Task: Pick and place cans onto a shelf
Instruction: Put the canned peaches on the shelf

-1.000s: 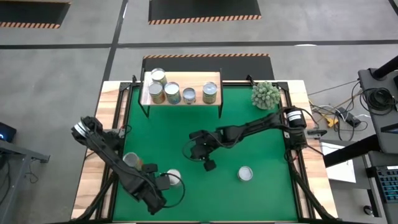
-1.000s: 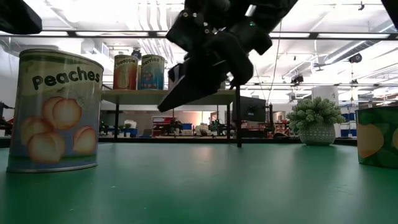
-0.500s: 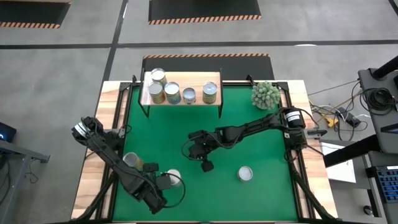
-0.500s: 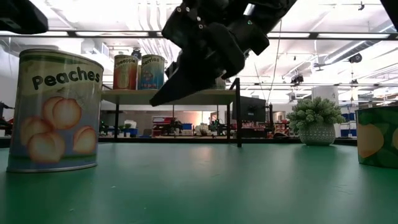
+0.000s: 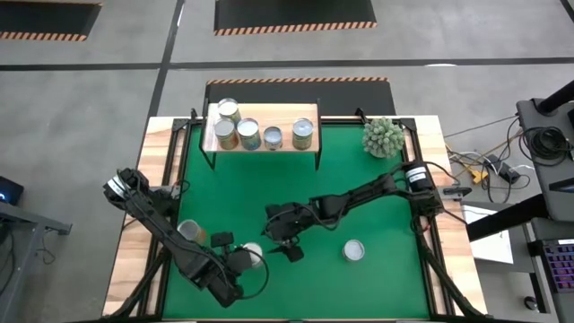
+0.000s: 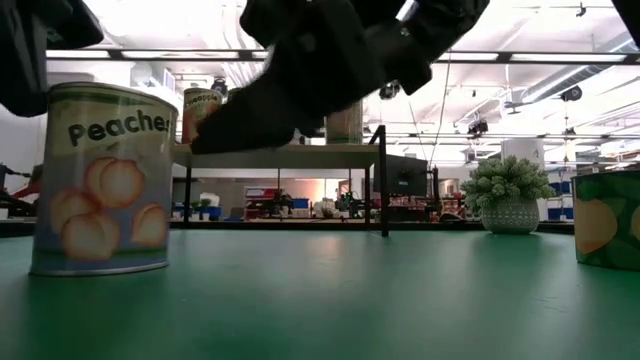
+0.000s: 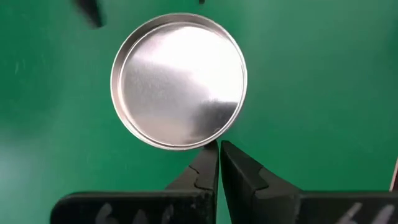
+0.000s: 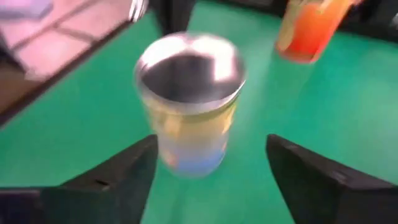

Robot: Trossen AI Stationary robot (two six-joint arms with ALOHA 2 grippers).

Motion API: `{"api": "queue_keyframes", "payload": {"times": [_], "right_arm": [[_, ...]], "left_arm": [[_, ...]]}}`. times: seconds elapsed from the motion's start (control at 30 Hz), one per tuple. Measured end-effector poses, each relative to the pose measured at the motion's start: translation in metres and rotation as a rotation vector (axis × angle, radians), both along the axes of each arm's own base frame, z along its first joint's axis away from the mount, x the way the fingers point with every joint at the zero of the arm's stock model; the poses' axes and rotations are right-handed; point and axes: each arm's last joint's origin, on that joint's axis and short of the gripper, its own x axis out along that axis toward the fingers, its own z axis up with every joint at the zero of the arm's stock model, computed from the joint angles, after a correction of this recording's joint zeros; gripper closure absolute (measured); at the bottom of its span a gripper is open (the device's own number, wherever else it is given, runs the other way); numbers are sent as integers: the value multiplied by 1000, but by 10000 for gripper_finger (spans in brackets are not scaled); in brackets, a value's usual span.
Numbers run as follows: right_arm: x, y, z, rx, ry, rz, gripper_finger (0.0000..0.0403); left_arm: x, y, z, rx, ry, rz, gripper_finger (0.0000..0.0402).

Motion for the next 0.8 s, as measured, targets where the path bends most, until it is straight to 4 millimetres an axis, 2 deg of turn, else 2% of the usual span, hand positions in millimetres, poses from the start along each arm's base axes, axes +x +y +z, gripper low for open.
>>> {"api": "queue_keyframes", "payload": {"times": [0.17, 0.33, 0.63, 0.8], "right_arm": [[4, 0, -7, 35, -13, -17, 69], [7, 7, -18, 69, -30, 44, 51], [32, 15, -27, 140, -139, 75, 59], [42, 18, -30, 143, -114, 109, 88]], "left_arm": [[1, 0, 1, 11, -26, 16, 402], [0, 1, -1, 16, -23, 16, 402], [0, 2, -1, 48, -11, -32, 402], [-1, 3, -1, 69, -10, -36, 402]]}}
